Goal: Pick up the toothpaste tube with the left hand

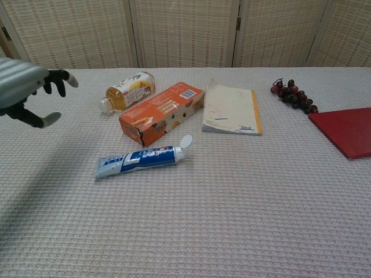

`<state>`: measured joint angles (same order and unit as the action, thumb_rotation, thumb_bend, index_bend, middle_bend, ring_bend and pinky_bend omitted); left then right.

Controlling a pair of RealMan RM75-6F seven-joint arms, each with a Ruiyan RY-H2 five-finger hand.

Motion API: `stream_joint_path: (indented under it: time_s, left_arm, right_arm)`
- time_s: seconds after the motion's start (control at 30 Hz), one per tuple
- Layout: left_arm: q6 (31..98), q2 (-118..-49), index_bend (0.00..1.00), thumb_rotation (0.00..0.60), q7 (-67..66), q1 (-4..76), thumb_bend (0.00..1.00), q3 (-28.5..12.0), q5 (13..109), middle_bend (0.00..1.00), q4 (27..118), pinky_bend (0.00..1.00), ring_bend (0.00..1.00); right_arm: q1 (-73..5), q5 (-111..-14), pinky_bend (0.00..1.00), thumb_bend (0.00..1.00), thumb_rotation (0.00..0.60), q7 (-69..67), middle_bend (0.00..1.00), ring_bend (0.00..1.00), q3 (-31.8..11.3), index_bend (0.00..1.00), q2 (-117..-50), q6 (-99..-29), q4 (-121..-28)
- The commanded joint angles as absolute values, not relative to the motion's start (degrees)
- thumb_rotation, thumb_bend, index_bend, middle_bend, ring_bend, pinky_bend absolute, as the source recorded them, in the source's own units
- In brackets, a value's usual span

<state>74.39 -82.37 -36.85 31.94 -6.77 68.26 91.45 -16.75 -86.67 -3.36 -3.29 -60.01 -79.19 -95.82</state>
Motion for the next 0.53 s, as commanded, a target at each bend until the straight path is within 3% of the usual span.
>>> stream_joint_path:
  time_s: [0.03,0.3,0.53]
  left_arm:
    - [78.5,-74.6,0.26,0.600,-28.7,26.7,0.45,-8.0,67.6,0.35,96.2,0.37,0.34]
    - [87.1,-67.7,0.30,0.600,-17.5,17.8,0.45,-6.8,70.5,0.35,96.5,0.34,0.33]
    - [91.2,-64.3,0.32,0.600,-7.9,11.3,0.45,-3.3,76.0,0.35,98.0,0.33,0.34]
  right_arm:
    - [-15.5,-86.6,0.02,0.37,0.600,-6.8,0.15,0.11,-1.9,0.10,-57.8,-77.9,-94.4]
    - [-12.3,-87.2,0.02,0.37,0.600,-9.7,0.15,0.11,-0.6,0.10,-57.4,-80.2,-94.0]
    - [-9.4,-87.9,0.02,0.37,0.600,-8.4,0.15,0.12,0.6,0.10,-58.1,-82.6,-94.1]
